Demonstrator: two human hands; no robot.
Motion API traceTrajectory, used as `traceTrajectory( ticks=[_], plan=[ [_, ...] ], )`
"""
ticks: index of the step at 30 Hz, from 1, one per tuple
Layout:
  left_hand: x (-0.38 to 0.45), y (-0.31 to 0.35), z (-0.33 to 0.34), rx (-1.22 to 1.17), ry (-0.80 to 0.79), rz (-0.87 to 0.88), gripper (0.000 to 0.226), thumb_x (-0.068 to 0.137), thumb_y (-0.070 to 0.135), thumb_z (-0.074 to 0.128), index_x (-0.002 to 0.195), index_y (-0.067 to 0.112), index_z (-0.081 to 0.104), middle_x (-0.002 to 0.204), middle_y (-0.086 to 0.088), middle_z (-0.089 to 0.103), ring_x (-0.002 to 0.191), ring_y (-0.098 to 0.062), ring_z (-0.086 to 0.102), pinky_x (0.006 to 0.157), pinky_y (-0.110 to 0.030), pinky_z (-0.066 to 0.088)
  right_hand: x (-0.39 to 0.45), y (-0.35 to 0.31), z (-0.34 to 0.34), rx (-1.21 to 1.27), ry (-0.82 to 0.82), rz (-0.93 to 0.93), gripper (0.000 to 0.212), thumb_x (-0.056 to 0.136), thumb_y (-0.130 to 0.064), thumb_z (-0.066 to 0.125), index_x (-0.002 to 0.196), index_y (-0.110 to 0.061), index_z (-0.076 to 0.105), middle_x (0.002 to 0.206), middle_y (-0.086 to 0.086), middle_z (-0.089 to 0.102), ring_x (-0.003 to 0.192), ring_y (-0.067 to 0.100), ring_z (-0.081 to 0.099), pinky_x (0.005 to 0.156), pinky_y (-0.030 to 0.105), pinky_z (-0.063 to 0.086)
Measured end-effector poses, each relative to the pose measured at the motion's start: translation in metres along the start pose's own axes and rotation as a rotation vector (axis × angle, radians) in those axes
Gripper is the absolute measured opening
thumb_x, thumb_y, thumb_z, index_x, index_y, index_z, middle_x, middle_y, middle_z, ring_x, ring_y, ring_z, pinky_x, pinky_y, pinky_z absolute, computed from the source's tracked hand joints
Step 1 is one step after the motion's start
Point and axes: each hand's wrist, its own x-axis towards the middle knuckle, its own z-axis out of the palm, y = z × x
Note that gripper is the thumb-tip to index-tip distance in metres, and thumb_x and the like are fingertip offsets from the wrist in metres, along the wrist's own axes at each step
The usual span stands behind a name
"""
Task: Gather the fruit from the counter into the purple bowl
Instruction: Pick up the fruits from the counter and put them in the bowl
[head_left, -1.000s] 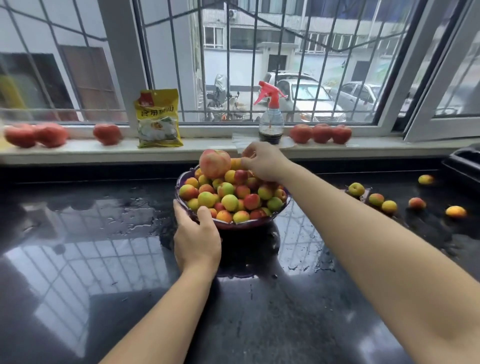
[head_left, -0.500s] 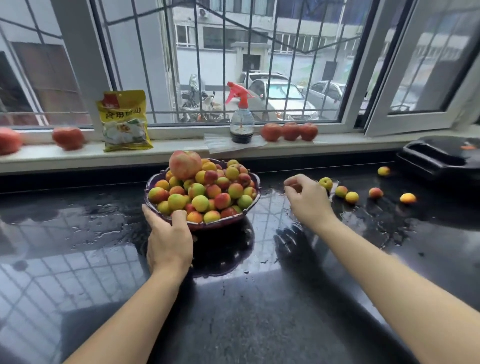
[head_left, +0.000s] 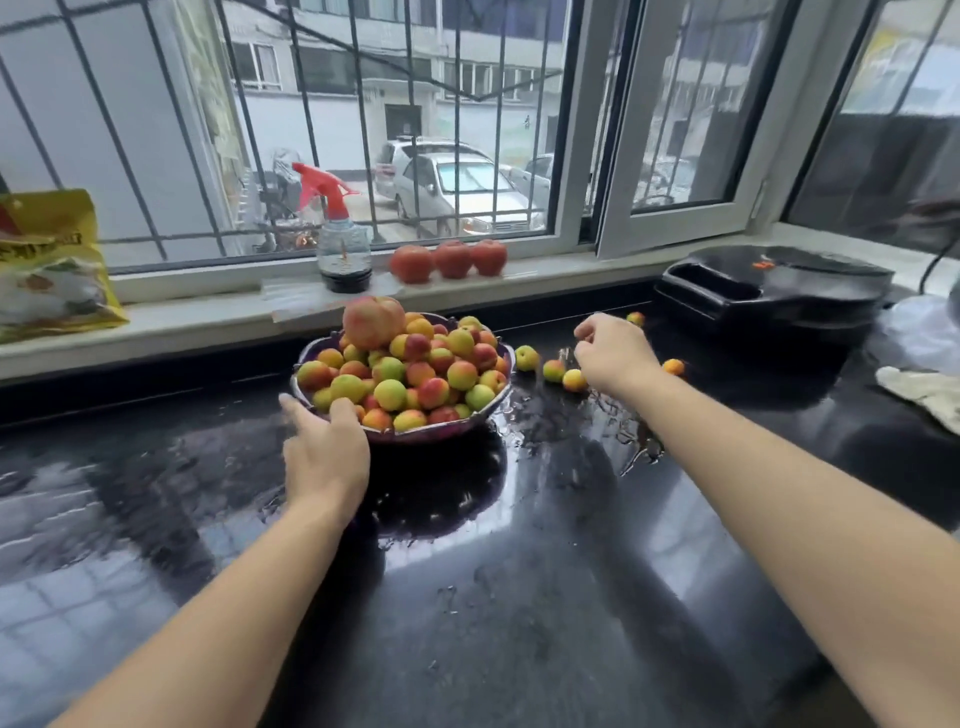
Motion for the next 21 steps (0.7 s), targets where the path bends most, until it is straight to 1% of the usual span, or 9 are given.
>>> traceTrajectory(
  ticks=[2,4,6,8,11,13,15,18,21],
  plan=[
    [0.002,0.007,0.028,-0.063,0.069,0.020,0.079,0.098,0.042,0.031,0.168,0.017,0.003,0.170,-0.017,0.024,0.155,-0.040,0.025,0.124,-0.055,0.022,0.025,0.017,-0.002,-0.056,-0.001,0.043,0.034,0.092,-0.014,0.052,0.122,-0.015,0.067,0.127,0.010,0.065,0.112,0.033,0.062,0.094,0.039,0.054],
    [0.003,0.013,0.052,-0.133,0.145,0.046,0.071,0.103,0.036,0.033,0.167,0.015,0.010,0.172,-0.014,0.019,0.156,-0.035,0.022,0.124,-0.052,0.021,0.052,0.036,-0.001,-0.139,-0.021,0.055,0.034,0.091,-0.014,0.053,0.122,-0.014,0.069,0.130,0.013,0.064,0.117,0.034,0.060,0.095,0.035,0.051],
    [0.004,0.015,0.069,-0.170,0.219,0.089,0.064,0.105,0.032,0.032,0.165,0.015,0.020,0.169,-0.014,0.025,0.154,-0.033,0.027,0.122,-0.050,0.024,0.084,0.057,0.004,-0.206,-0.038,0.080,0.035,0.089,-0.014,0.053,0.120,-0.016,0.070,0.133,0.015,0.061,0.118,0.036,0.059,0.094,0.034,0.050],
    [0.008,0.011,0.077,-0.166,0.276,0.131,0.062,0.103,0.036,0.030,0.161,0.017,0.030,0.162,-0.012,0.039,0.147,-0.033,0.038,0.117,-0.050,0.031,0.119,0.077,0.012,-0.248,-0.060,0.113,0.041,0.090,-0.017,0.051,0.127,-0.018,0.067,0.139,0.016,0.055,0.122,0.039,0.056,0.101,0.037,0.049],
    [0.013,0.007,0.082,-0.153,0.297,0.142,0.067,0.095,0.047,0.026,0.157,0.023,0.037,0.154,-0.005,0.050,0.140,-0.029,0.047,0.115,-0.054,0.038,0.159,0.098,0.022,-0.274,-0.086,0.151,0.048,0.093,-0.025,0.050,0.140,-0.020,0.057,0.148,0.019,0.045,0.130,0.042,0.050,0.110,0.043,0.043],
    [0.014,0.006,0.083,-0.166,0.311,0.149,0.067,0.093,0.048,0.026,0.155,0.026,0.039,0.150,-0.002,0.054,0.138,-0.027,0.049,0.114,-0.054,0.039,0.180,0.106,0.032,-0.317,-0.109,0.149,0.049,0.097,-0.030,0.047,0.143,-0.017,0.052,0.151,0.021,0.039,0.132,0.044,0.046,0.111,0.045,0.041],
    [0.015,0.006,0.083,-0.178,0.316,0.147,0.065,0.093,0.049,0.027,0.154,0.029,0.041,0.148,0.001,0.056,0.136,-0.025,0.050,0.114,-0.054,0.041,0.198,0.112,0.043,-0.359,-0.158,0.140,0.050,0.100,-0.032,0.041,0.144,-0.010,0.050,0.151,0.023,0.038,0.135,0.043,0.042,0.111,0.046,0.039],
    [0.019,0.003,0.084,-0.175,0.318,0.145,0.066,0.092,0.051,0.028,0.153,0.030,0.040,0.147,0.003,0.056,0.135,-0.024,0.051,0.113,-0.054,0.043,0.202,0.110,0.054,-0.466,-0.164,0.167,0.046,0.099,-0.023,0.042,0.138,-0.001,0.053,0.147,0.024,0.040,0.131,0.046,0.044,0.109,0.047,0.040],
    [0.019,0.002,0.083,-0.172,0.316,0.141,0.068,0.091,0.052,0.027,0.155,0.031,0.039,0.147,0.003,0.055,0.135,-0.024,0.051,0.113,-0.053,0.043,0.192,0.099,0.051,-0.490,-0.099,0.215,0.042,0.096,-0.014,0.050,0.136,0.000,0.053,0.148,0.021,0.034,0.128,0.049,0.044,0.106,0.047,0.039]
  ],
)
